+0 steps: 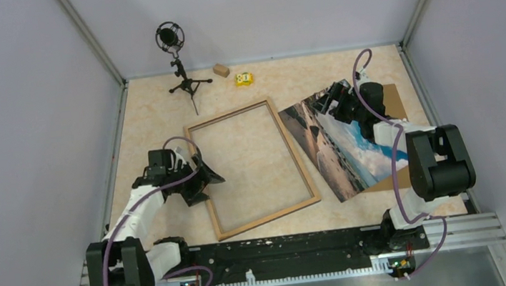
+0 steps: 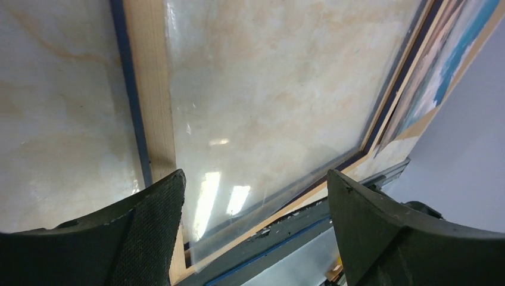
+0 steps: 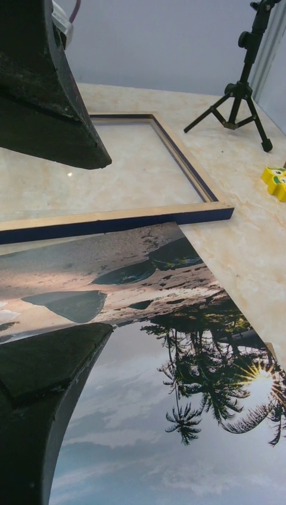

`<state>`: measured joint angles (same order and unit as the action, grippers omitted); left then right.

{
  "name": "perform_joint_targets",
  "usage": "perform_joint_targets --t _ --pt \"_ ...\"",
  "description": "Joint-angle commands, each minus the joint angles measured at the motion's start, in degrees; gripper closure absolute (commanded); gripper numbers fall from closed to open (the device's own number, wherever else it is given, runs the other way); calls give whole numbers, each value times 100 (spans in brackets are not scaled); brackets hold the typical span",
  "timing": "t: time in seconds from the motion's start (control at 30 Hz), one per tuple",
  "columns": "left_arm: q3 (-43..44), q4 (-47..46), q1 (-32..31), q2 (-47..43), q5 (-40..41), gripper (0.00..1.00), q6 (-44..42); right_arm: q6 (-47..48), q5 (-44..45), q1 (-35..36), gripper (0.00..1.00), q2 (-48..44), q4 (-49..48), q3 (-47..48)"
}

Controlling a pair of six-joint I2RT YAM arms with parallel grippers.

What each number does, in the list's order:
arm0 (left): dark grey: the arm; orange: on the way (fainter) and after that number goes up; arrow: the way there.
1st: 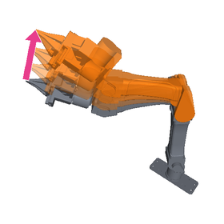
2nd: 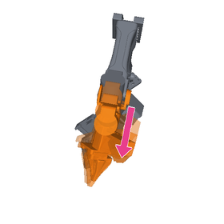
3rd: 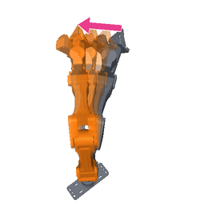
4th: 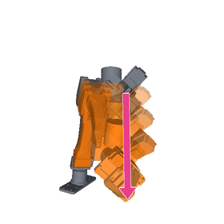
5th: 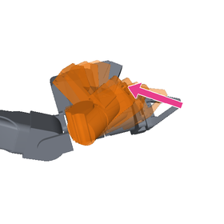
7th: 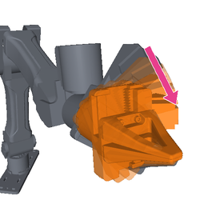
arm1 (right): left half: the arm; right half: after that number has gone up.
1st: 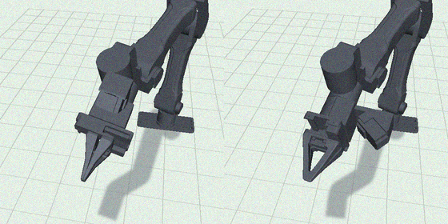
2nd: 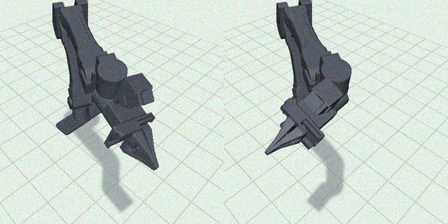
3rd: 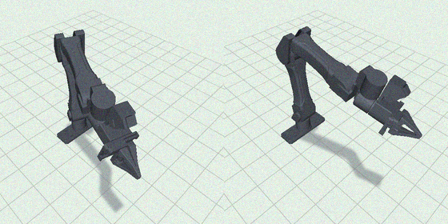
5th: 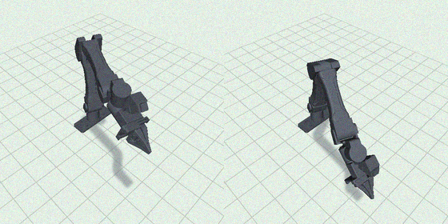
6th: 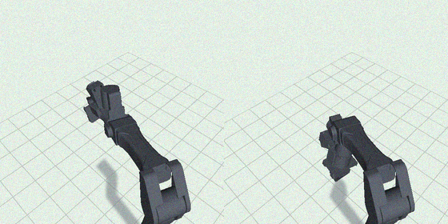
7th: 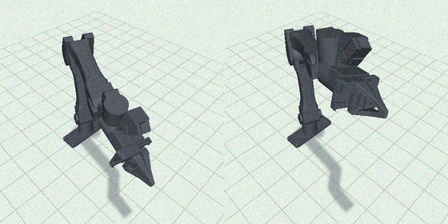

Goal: Put the photo into the frame

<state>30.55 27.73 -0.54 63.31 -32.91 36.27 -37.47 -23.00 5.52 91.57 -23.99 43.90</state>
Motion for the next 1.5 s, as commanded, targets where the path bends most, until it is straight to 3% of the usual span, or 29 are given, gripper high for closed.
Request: perform_joint_targets --t 0.0,0.1,0.3,0.43,0.53,0.73,1.03,1.2,1.47 --pt "429 602 10 6 556 8 -52 151 -73 59 3 19 -188 155" --pt "635 886 15 -102 876 2 -33 144 -73 56 3 19 -184 157" --pt "1090 1003 -103 -194 951 2 -446 199 -72 57 3 25 -71 201" --pt "1464 807 -575 -222 908 2 -748 248 -87 59 3 10 83 252" --pt "1748 470 -1283 -202 1107 2 -852 344 -86 79 3 -29 351 338" --pt "2650 -80 -2554 522 1240 2 -1180 787 224 427 3 -458 1681 584" --pt "3386 -761 -2996 1305 216 2 -1867 1257 280 754 2 -1399 3834 409" --pt "3292 -755 -2996 1250 193 2 -2132 1335 1446 948 1 -1818 5237 586" --pt "3129 -540 -3260 985 760 2 -2190 1252 4189 2486 1 -1380 7417 1611"
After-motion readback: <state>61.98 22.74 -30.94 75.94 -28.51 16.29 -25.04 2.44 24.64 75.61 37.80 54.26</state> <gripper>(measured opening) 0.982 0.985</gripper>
